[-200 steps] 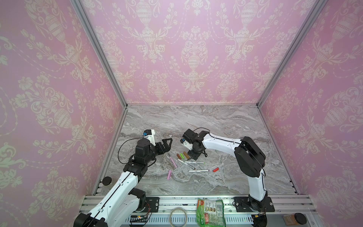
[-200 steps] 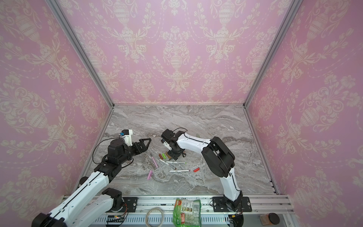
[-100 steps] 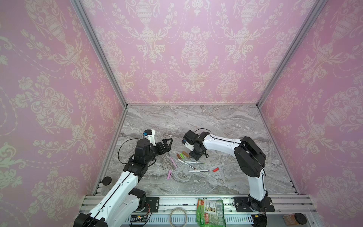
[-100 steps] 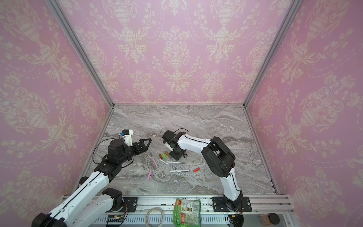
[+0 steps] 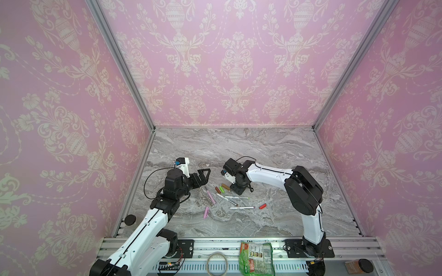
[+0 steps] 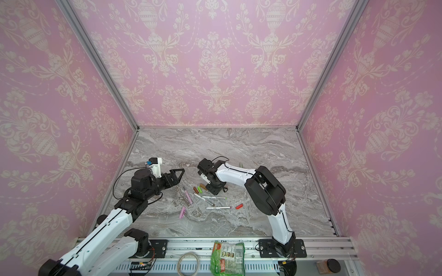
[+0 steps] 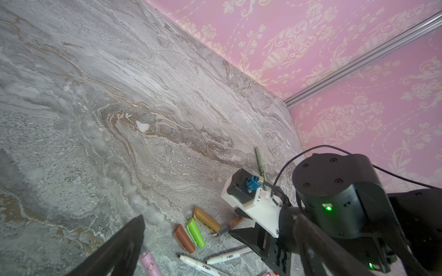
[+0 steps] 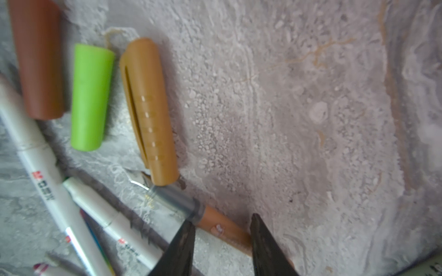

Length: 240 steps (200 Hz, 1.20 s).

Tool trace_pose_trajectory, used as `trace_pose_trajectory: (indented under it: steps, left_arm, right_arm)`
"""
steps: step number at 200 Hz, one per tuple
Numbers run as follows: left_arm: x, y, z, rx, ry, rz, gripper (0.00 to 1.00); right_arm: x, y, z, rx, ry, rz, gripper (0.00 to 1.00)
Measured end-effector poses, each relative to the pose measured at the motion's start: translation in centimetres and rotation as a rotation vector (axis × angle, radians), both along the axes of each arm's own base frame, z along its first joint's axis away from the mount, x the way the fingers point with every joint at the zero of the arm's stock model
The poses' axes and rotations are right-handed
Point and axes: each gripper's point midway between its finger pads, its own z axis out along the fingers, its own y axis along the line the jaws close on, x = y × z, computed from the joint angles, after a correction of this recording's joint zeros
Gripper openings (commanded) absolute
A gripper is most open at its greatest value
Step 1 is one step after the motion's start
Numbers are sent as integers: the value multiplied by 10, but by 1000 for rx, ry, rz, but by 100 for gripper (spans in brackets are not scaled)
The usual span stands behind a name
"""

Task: Insert pens into pen caps
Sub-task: Pick up a pen at the center of the table.

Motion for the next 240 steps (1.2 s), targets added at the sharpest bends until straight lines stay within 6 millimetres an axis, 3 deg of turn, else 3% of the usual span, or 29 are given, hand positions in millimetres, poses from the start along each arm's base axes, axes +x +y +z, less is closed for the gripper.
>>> trace_pose_trajectory:
  steps: [123,205,224,240]
  left_arm:
    - [5,-3,-9,1,33,-9,99]
    - [7,-6,-1,-12,14,-18,99]
    - [9,-7,6,-21,-8,-22,98]
    - [11,-10,12,-31,-25,-36,96]
  right_arm:
    - [1,5,-1,18,4,0,17]
    - [12,-2,2,32,-52,-53,3]
    - [22,-13,11,70,-79,-136,3]
    - [34,-22,33,150,-117,-226,3]
